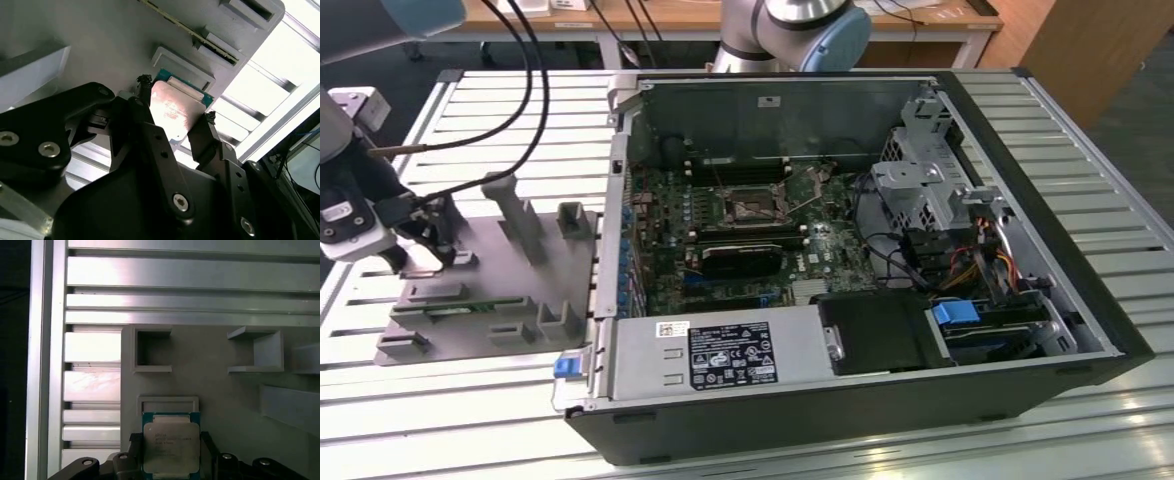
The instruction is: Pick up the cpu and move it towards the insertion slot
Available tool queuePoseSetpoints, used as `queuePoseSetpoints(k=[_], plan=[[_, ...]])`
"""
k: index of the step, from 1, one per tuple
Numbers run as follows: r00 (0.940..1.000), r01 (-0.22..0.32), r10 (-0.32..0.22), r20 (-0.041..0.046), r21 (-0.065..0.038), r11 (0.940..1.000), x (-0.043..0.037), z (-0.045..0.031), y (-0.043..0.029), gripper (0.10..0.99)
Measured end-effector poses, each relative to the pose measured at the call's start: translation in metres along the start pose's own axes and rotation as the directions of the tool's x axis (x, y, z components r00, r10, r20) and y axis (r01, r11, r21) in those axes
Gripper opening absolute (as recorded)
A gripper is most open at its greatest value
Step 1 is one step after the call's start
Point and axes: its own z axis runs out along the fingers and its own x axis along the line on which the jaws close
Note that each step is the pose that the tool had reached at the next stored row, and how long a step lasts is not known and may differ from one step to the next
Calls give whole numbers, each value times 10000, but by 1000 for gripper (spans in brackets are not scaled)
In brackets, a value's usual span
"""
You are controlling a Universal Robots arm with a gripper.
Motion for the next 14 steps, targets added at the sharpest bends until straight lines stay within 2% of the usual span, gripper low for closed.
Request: queuePoseSetpoints(k=[14], plan=[[9999,-136,136,20,4,9999,-11,-373,14,541]])
